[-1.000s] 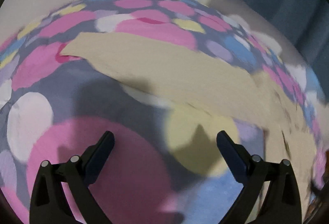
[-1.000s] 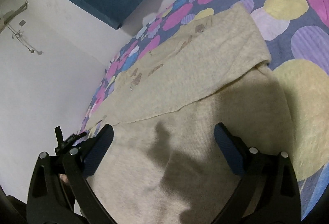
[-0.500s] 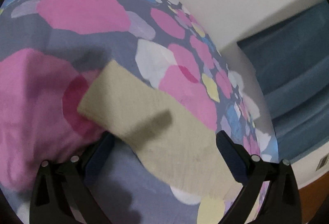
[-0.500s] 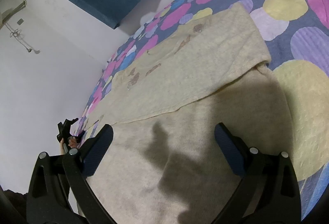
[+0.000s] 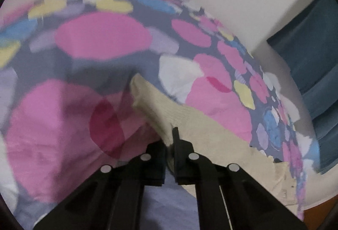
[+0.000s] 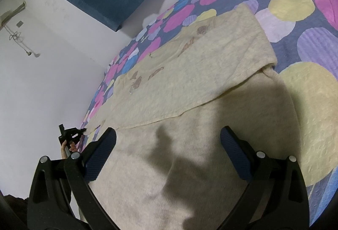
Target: Fold small clothes
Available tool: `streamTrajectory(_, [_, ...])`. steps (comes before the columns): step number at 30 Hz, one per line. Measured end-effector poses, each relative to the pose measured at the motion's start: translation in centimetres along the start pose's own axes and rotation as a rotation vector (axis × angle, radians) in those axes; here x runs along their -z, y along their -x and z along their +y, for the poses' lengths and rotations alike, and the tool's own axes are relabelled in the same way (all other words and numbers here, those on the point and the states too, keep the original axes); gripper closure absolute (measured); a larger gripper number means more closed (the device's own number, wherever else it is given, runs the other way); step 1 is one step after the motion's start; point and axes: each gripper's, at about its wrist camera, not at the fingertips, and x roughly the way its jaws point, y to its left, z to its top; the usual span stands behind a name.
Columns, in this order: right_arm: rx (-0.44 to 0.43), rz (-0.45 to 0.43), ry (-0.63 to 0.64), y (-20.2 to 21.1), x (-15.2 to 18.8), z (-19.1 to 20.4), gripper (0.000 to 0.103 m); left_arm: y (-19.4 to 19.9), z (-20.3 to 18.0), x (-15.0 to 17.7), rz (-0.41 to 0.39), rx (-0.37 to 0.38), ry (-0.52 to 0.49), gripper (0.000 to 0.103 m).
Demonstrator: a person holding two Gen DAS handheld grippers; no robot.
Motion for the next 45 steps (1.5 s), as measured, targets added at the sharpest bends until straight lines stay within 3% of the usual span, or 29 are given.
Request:
streamTrajectory(5, [-0.003,-0.002,-0.001,0.1,-0.2,-0.2,0.004,4.3,-5.4,-0.2,-0.103,0.023,-0.131,0.098])
streamTrajectory(8, [-0.003,-0.004,-0.003,0.1,-0.1,-0.2,0.004,7.4,-11.1,0.9,-0.168,0.080,-0.274,0.098])
streamTrajectory(11, [-0.003,-0.006,-0.003,0.1,-0.1,-0.1,0.004,9.4,-17.4,3.2,-0.169,0.177,-0.410,0.098])
streamTrajectory(19, [-0.024,-0.020,-0.014,0.3,-0.1,-0.2,0.004,11.0,-32.1,12.7,-0.085,0.418,-0.652,0.098])
streamTrajectory(23, [-0.034,-0.026,-0.019,0.3,-0.1,-0.3,0.004,9.0,-37.4,18.6,0.008,0.497,-0.745,0.098])
streamTrajectory(26, [-0.039,-0.029,-0.021,0.3,-0.1,-0.3,0.004,6.7,-40.0,22.9,0.066,0.504,-0.802,0.098])
streamTrajectory(32, [-0.051,-0.035,-0.025,0.4,-0.1,-0.5,0.004,0.1,-42.5,29.7,0.272,0.471,-0.852,0.098])
streamTrajectory(38, [-0.062,-0.040,-0.028,0.6,-0.2,-0.4,0.004,1.8,-42.7,31.8,0.266,0.465,-0.895,0.095])
streamTrajectory(39, [-0.063,-0.040,-0.029,0.6,-0.2,-0.4,0.004,2.8,-42.4,31.6,0.250,0.478,-0.897,0.089])
streamTrajectory(42, [-0.073,-0.039,-0.028,0.7,-0.2,-0.4,0.004,5.0,-40.3,30.1,0.200,0.512,-0.874,0.057])
streamTrajectory(45, [-0.092,-0.027,-0.032,0.8,-0.4,-0.5,0.004,5.7,-36.5,27.9,0.150,0.471,-0.827,0.054])
